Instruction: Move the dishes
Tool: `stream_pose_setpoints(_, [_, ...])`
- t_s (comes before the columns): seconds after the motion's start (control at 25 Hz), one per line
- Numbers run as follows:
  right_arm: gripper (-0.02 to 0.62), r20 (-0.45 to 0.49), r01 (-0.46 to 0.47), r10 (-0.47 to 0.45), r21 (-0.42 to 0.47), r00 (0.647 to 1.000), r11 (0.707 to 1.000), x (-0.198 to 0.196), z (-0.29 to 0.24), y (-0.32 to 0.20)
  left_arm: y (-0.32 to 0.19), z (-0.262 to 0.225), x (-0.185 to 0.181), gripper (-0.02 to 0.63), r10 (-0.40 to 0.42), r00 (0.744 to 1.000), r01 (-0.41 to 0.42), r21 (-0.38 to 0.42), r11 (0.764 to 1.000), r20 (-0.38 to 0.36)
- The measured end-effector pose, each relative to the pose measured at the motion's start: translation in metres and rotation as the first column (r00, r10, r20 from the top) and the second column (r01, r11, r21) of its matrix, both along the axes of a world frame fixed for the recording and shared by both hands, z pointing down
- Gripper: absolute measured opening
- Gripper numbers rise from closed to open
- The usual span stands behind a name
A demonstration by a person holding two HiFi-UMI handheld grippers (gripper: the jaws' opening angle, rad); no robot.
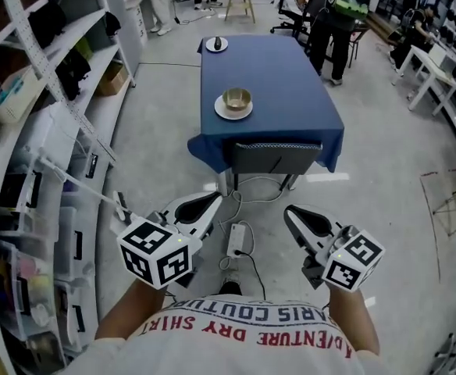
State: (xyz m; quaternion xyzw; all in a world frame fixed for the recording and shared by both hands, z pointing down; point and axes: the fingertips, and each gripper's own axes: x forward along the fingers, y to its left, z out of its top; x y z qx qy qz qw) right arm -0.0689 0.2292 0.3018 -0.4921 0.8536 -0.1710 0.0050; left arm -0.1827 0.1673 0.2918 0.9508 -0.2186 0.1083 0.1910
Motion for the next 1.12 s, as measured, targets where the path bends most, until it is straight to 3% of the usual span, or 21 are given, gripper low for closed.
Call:
stream_pose_setpoints(0.28, [0.025,0.048,-0.052,0.053,-0.030,0.997,0.998,0.037,0.017,-0.079,-0.094,0.027,0.021,0.028,-0.012,0.999,0.014,-0.032,0.999,0.042])
stream_pose_setpoints(0.44, [0.025,0.024,-0.070,0.071,-0.047,0.997,0.996,0.051,0.027,-0.103,-0.122,0.040,0.033,0.028,-0.016,0.999,0.019,-0.058,0.998,0.048])
stream_pose_setpoints(0.76, [0.031,0.006,-0.034,0.034,0.003,0.999,0.999,0.091,0.022,-0.172,-0.174,0.048,0.067,0.029,-0.049,0.997,0.053,-0.056,0.997,0.059])
stream_pose_setpoints(0.92, [0.137,0.010,0.033,-0.034,0.005,0.999,0.999,0.115,0.022,-0.219,-0.208,0.048,0.086,0.029,-0.109,0.991,0.113,-0.063,0.992,0.073])
stream_pose_setpoints(1.12, [0.226,-0.004,0.142,-0.142,0.005,0.990,0.990,0.137,0.022,-0.287,-0.255,0.046,0.106,0.028,-0.204,0.975,0.210,-0.066,0.976,0.088])
